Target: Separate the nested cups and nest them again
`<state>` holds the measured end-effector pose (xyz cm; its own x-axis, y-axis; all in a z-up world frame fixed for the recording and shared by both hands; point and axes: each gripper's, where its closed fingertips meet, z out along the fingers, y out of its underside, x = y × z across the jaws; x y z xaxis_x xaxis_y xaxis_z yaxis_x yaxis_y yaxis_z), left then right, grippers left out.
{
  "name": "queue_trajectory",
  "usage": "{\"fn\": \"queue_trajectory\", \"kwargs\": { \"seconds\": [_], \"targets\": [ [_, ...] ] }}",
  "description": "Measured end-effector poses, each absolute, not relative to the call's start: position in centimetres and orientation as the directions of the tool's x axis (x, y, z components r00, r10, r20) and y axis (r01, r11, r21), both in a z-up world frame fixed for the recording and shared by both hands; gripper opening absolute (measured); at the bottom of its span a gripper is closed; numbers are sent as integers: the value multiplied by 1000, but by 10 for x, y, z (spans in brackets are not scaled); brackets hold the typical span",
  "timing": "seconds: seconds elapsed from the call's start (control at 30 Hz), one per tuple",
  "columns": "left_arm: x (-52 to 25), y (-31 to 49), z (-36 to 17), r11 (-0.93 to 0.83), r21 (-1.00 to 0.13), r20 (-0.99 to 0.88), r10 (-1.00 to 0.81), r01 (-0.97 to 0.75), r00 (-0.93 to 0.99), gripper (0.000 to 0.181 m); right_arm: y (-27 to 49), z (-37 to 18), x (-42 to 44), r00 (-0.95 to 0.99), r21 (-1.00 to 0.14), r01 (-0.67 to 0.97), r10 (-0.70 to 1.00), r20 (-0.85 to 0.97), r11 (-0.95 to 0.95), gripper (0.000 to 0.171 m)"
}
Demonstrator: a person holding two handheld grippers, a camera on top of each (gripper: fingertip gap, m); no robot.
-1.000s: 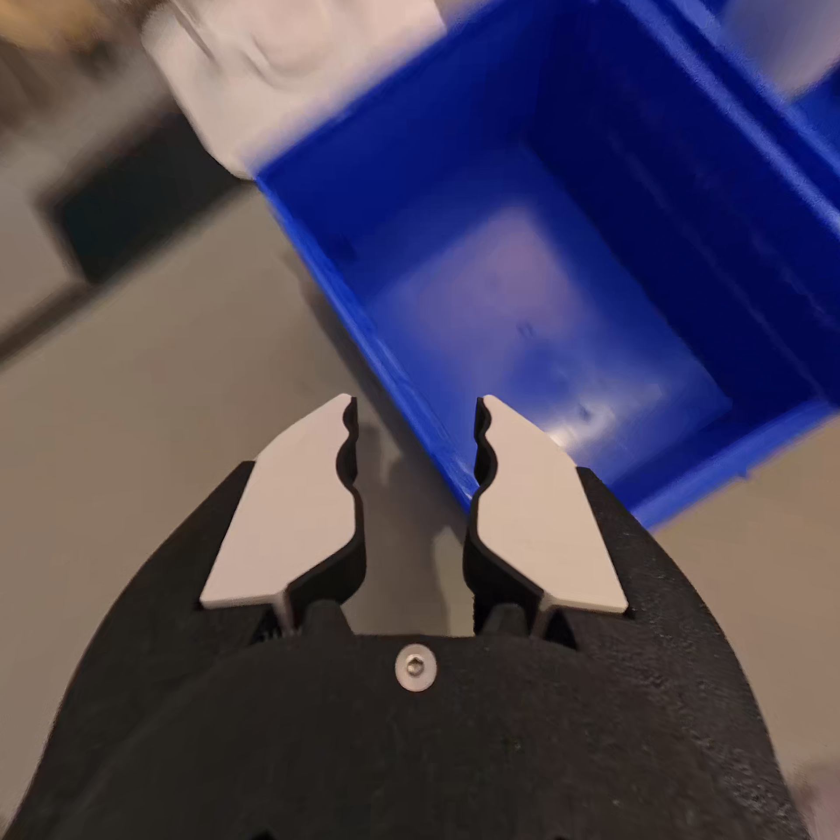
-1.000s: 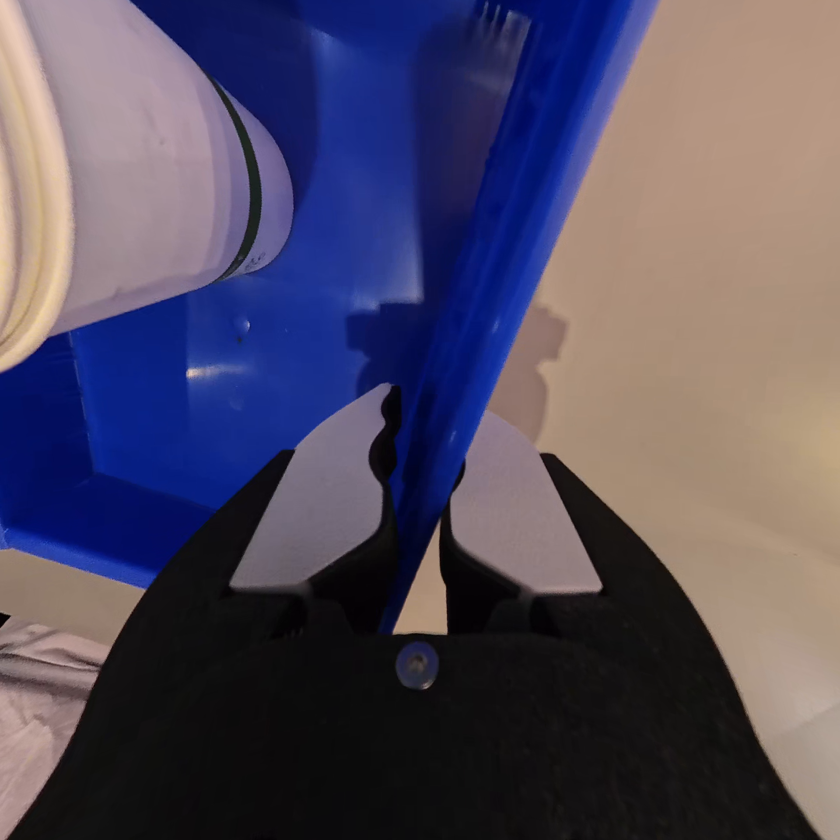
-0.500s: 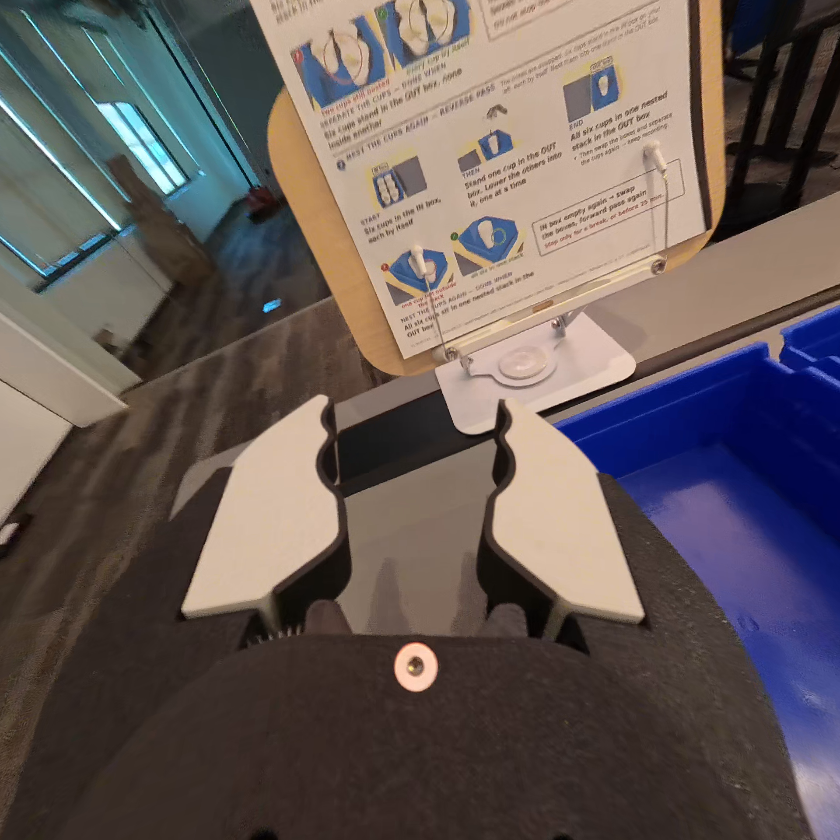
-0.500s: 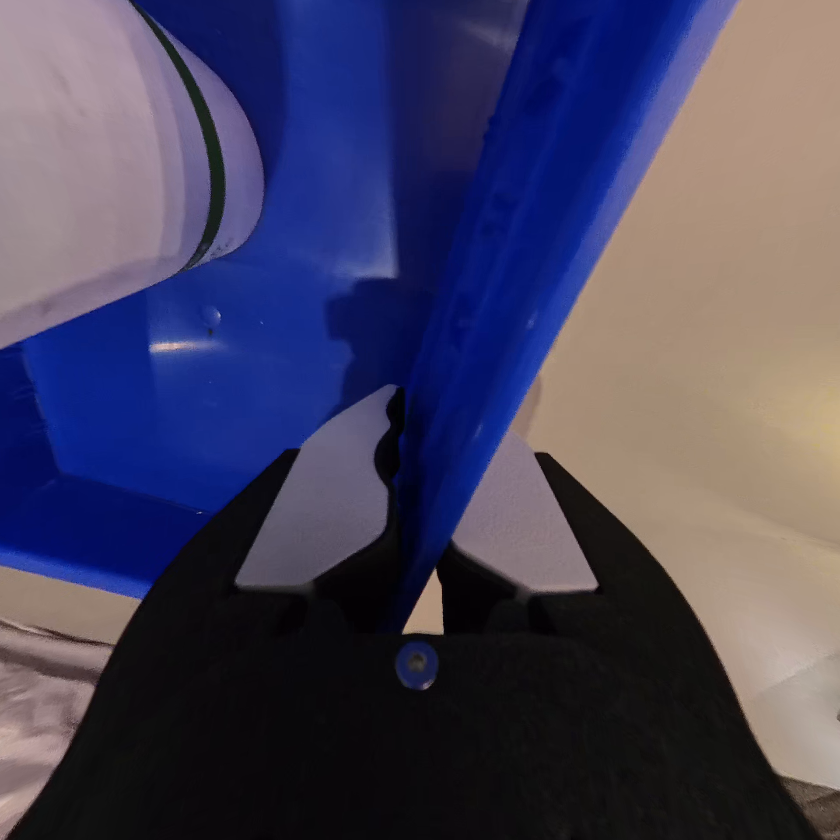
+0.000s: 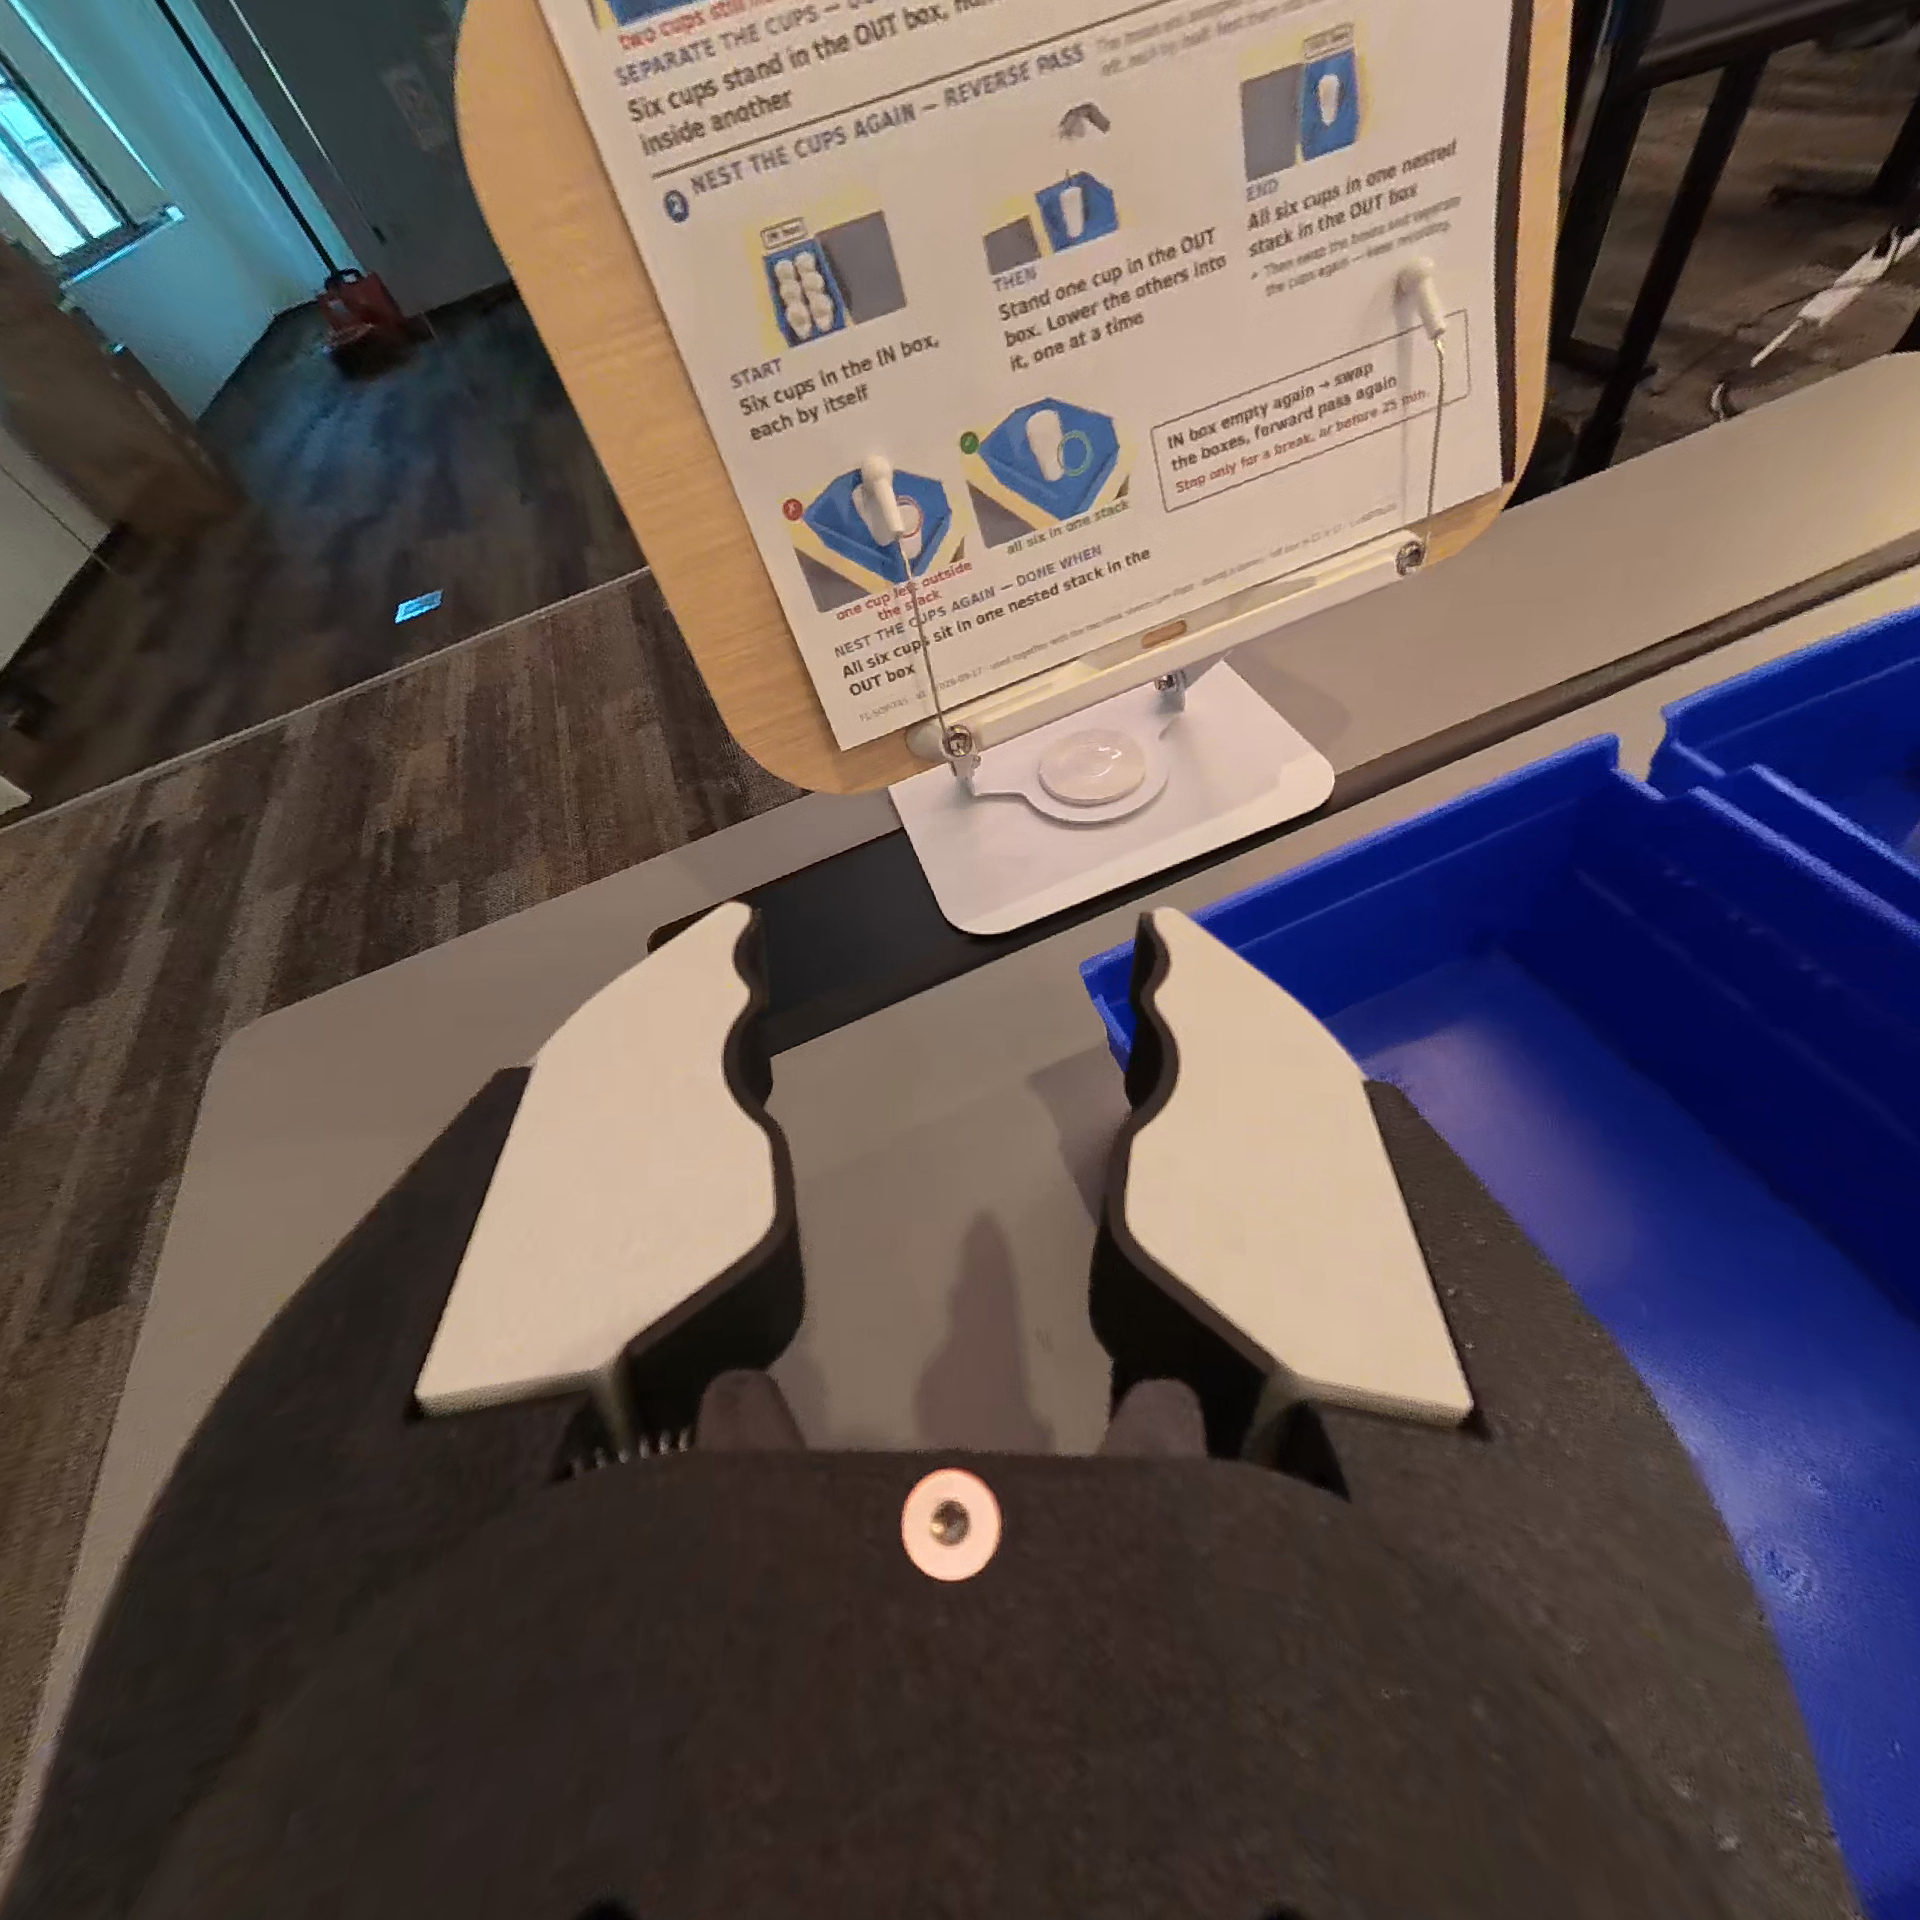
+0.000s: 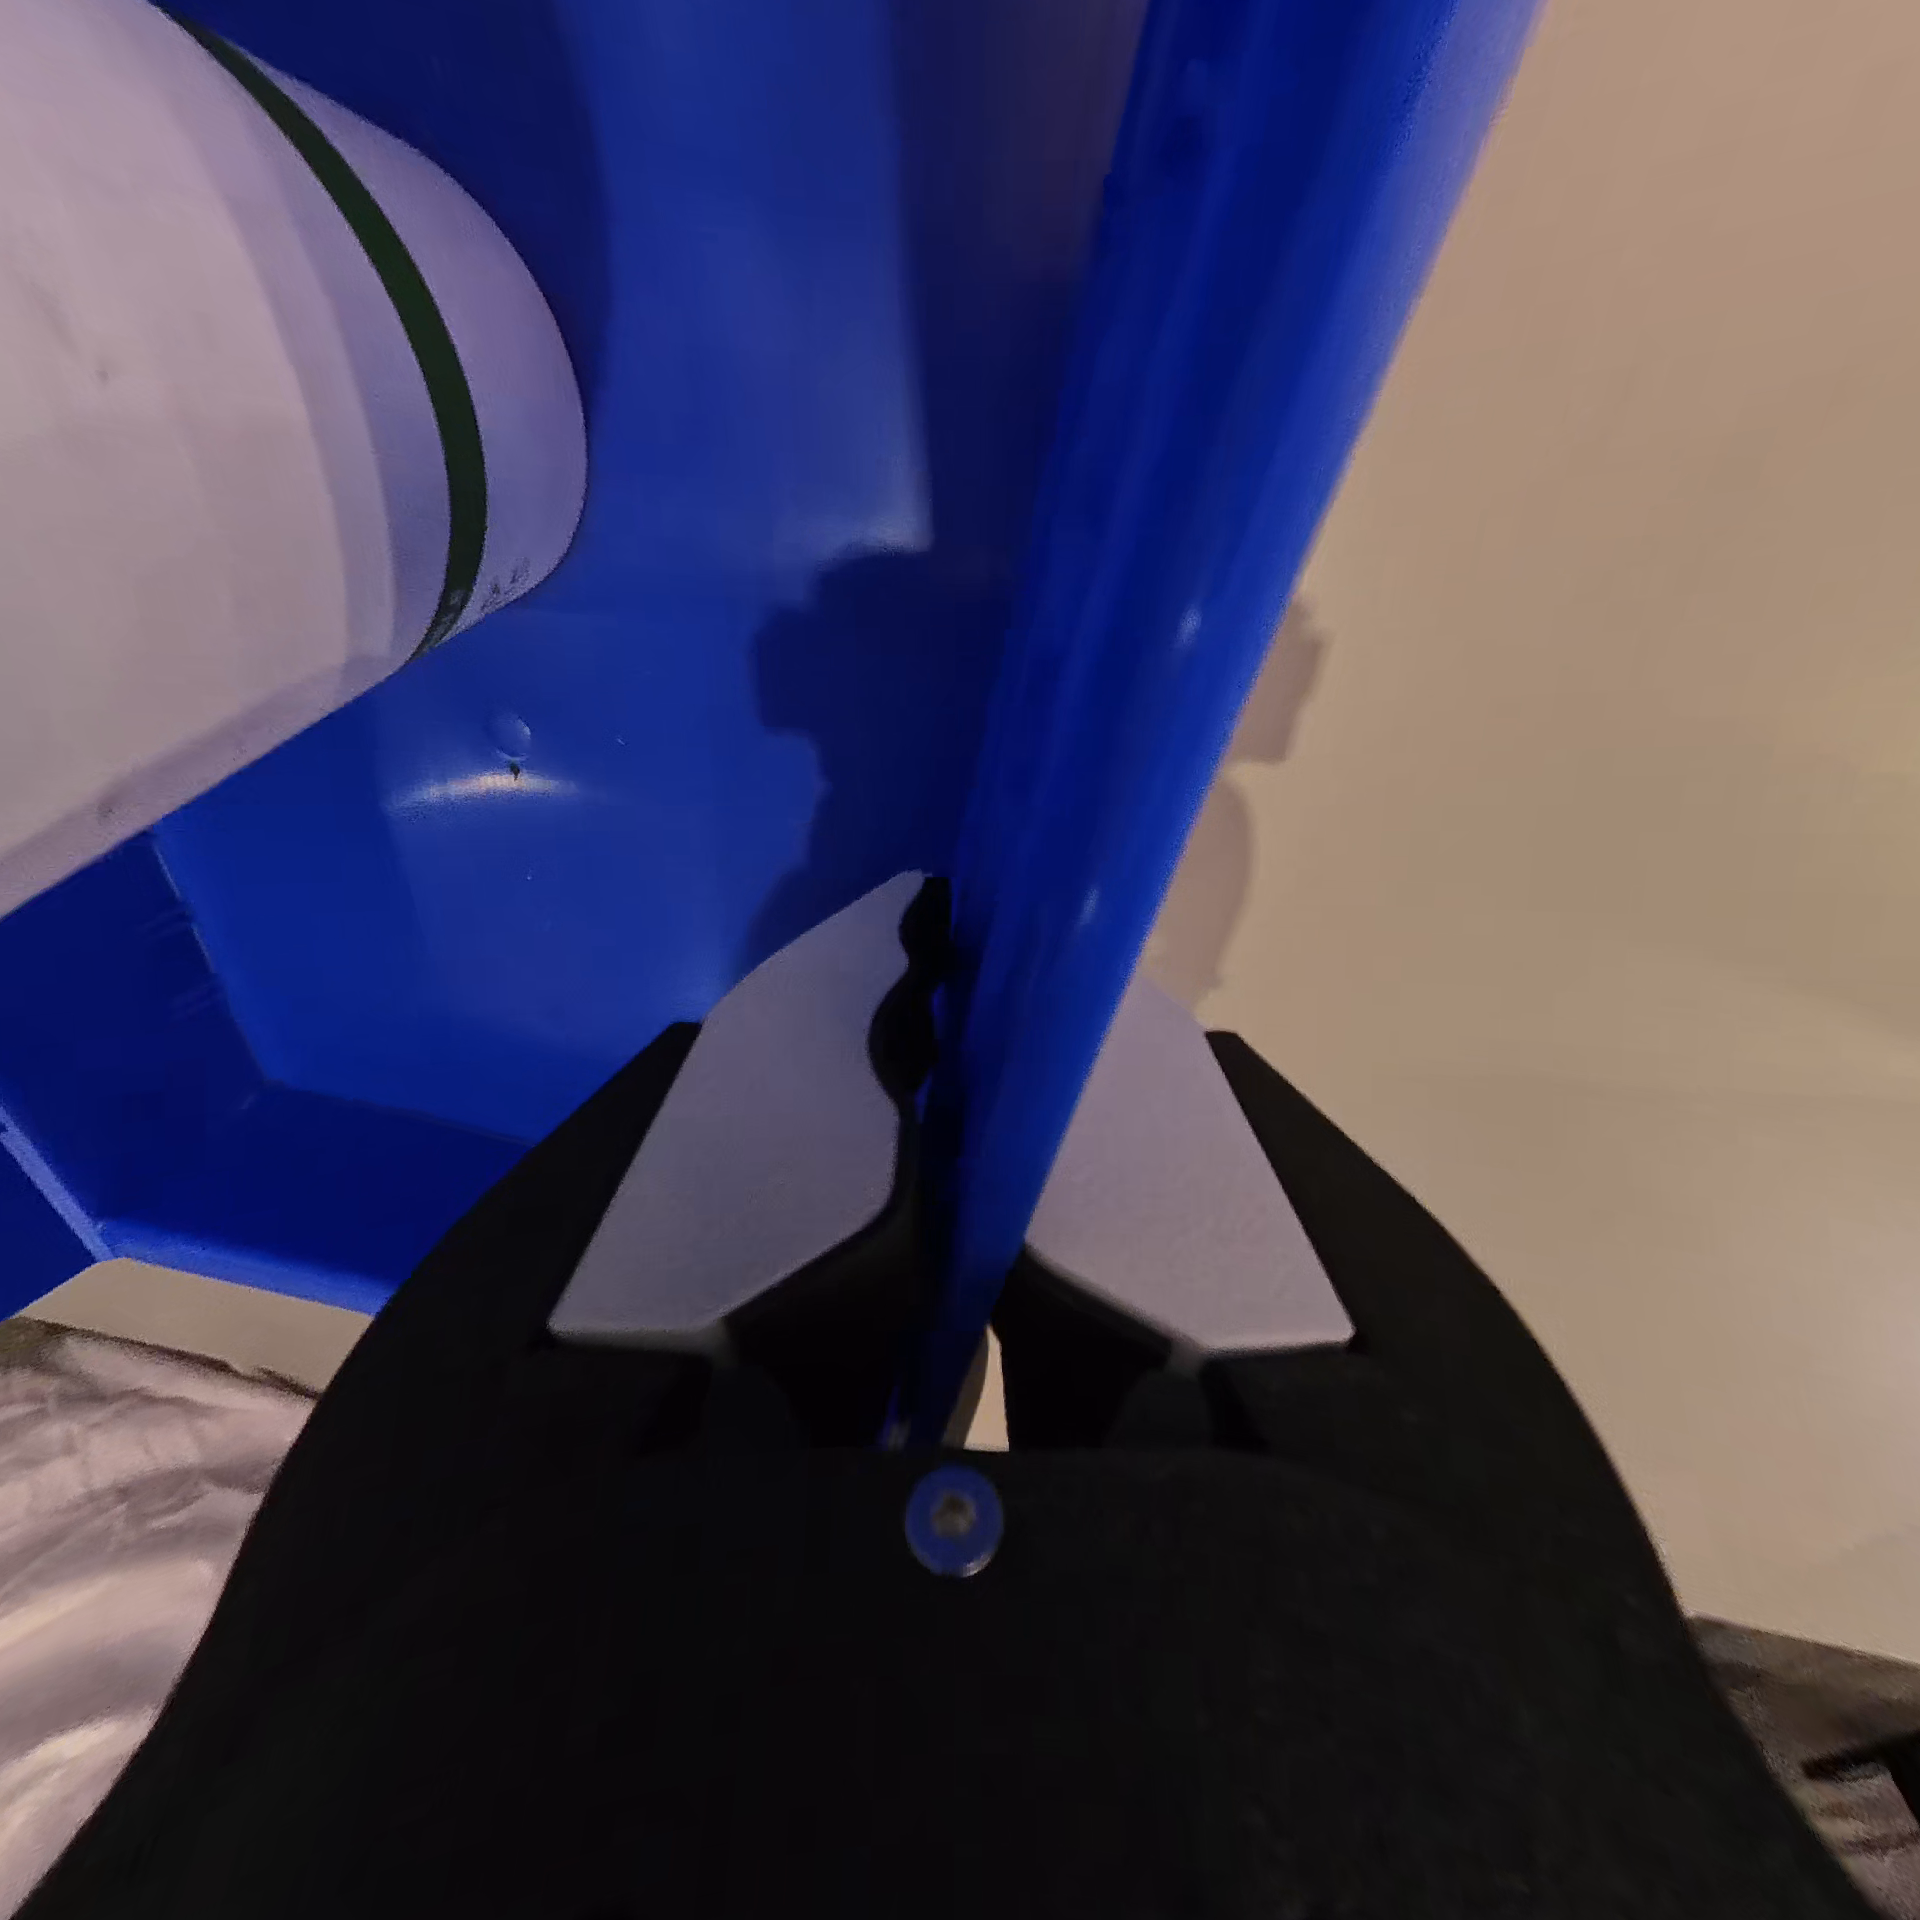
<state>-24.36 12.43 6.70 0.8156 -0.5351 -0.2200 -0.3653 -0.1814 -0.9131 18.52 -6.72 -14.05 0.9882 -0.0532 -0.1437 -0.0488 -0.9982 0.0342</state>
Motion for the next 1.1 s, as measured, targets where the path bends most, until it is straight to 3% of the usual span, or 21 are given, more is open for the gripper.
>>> {"fn": "queue_trajectory", "kwargs": {
  "seconds": [0.3,0.63,0.9,1.1],
  "targets": [
    [-245,109,70,-225,-909,-142,-625,-351,768,66,-75,-140,191,982,35,-25,-31,-184,-999,5],
    [-316,80,114,-220,-942,-79,-588,-253,805,64,-88,-120,210,970,35,-77,-83,-228,-996,4],
    [-375,62,134,-220,-961,-39,-489,-167,871,60,-78,-28,201,979,16,-105,-106,-172,-994,5],
    [-398,45,137,-241,-954,-56,-436,-177,898,60,-40,45,122,985,-17,-30,-27,-171,-999,5]
  ]
}}
